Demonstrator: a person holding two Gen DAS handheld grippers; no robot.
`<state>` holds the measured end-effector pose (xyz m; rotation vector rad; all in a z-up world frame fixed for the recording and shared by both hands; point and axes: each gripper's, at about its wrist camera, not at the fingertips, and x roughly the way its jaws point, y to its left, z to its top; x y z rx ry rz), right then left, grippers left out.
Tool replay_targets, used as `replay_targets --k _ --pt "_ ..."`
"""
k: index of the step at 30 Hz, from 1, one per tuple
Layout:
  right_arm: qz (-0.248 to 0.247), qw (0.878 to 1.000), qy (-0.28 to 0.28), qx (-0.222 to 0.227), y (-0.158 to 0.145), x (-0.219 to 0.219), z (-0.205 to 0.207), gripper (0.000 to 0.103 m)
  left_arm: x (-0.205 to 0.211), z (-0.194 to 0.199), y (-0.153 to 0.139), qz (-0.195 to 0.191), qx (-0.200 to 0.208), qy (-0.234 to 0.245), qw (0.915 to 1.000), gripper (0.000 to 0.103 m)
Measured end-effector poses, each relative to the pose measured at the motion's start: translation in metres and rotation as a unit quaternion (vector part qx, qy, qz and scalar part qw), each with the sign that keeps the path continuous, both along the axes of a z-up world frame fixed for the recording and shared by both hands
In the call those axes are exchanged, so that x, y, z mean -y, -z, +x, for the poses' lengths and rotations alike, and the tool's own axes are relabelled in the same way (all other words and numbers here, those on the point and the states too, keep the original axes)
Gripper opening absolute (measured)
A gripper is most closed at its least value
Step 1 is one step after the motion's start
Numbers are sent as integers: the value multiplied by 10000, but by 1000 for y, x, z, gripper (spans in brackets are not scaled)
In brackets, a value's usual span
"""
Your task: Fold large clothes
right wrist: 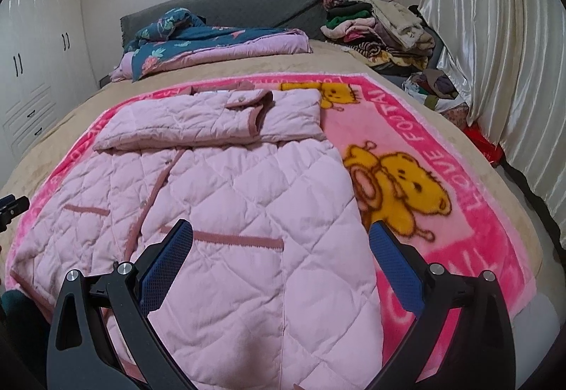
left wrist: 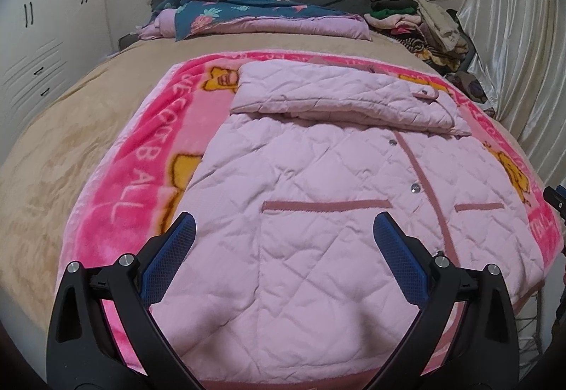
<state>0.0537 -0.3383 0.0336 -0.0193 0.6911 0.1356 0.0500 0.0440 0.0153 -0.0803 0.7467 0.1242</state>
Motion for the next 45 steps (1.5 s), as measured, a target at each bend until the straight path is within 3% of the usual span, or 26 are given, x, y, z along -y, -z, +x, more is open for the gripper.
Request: replay_targets --k 15,23,36,45 --pt "-83 9996 -19 -284 22 3 -5 99 -21 -12 26 13 -355 -228 9991 95" --pt "-84 9991 6 -410 30 10 -6 99 -37 -20 35 -165 -489 -370 9980 95" --pt "-115 9985 44 -539 38 20 -11 99 -79 -43 53 -773 -839 -752 9906 95" --pt "-128 9975 46 -695 47 28 -19 99 -88 -47 68 -1283 -1191 -540 9831 95"
